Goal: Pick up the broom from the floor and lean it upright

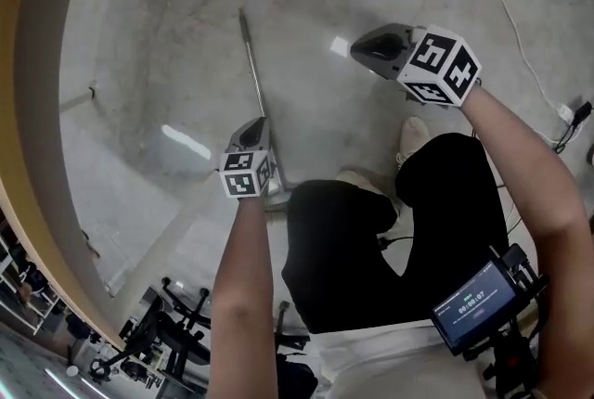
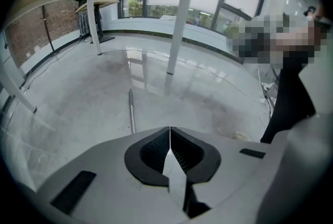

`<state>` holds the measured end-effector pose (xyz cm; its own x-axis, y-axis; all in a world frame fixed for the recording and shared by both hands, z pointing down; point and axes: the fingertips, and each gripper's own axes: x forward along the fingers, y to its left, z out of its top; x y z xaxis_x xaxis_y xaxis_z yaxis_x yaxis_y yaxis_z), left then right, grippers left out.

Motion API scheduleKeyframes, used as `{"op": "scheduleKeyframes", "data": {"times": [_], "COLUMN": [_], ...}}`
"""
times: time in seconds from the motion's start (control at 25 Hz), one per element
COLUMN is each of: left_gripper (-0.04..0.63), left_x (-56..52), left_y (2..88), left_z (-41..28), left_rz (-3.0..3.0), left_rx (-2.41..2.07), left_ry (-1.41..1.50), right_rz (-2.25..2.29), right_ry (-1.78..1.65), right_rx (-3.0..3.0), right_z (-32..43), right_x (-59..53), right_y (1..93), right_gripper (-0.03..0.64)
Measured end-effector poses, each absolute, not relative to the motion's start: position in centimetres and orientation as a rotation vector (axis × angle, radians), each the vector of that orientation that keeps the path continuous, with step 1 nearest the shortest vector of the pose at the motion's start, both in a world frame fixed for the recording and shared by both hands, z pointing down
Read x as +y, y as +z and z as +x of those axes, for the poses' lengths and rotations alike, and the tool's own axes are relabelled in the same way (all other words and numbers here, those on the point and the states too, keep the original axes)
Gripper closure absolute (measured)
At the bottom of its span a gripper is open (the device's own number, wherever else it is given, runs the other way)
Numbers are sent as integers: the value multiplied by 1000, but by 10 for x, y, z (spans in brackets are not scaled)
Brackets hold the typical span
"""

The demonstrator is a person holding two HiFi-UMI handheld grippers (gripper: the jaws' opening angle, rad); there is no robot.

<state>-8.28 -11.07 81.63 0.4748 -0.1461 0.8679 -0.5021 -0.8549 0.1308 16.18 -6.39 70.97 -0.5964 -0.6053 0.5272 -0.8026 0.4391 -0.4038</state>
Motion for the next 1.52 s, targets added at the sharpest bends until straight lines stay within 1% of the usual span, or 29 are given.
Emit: {"op": "scheduleKeyframes", "data": {"times": [0.24,0.36,0.44,0.52,0.76,0.8,0.84,0.96,1.12,1.24,1.36,1.52], "left_gripper": [583,583,583,583,580,567,522,496,495,482,474,474], "left_x": [-137,-155,-163,-170,-181,-183,-185,-189,-197,-201,-198,-200], "left_y": [857,909,945,963,983,988,993,1009,1028,1034,1039,1041], "left_z": [-91,-95,-97,-102,-128,-129,-130,-132,-134,-131,-128,-124], "left_rz": [2272,2222,2183,2154,2131,2123,2114,2096,2080,2058,2032,1993], "left_rx": [-620,-645,-661,-686,-724,-713,-706,-691,-697,-707,-702,-688], "left_ry": [1396,1433,1451,1479,1536,1541,1548,1602,1669,1693,1715,1666], "right_rz": [1112,1036,1023,1028,1060,1067,1079,1145,1224,1248,1246,1245], "right_ry": [812,778,819,857,735,731,731,764,830,842,840,805], "right_rx": [-2400,-2412,-2419,-2442,-2446,-2434,-2420,-2372,-2288,-2244,-2226,-2238], "right_z": [166,170,178,179,172,176,183,208,239,252,255,250], "right_x": [-90,-106,-114,-120,-129,-128,-126,-114,-91,-78,-67,-73], "right_y": [706,747,777,783,771,773,775,785,803,811,815,809], "right_gripper": [598,598,598,598,597,597,597,597,597,597,597,598]}}
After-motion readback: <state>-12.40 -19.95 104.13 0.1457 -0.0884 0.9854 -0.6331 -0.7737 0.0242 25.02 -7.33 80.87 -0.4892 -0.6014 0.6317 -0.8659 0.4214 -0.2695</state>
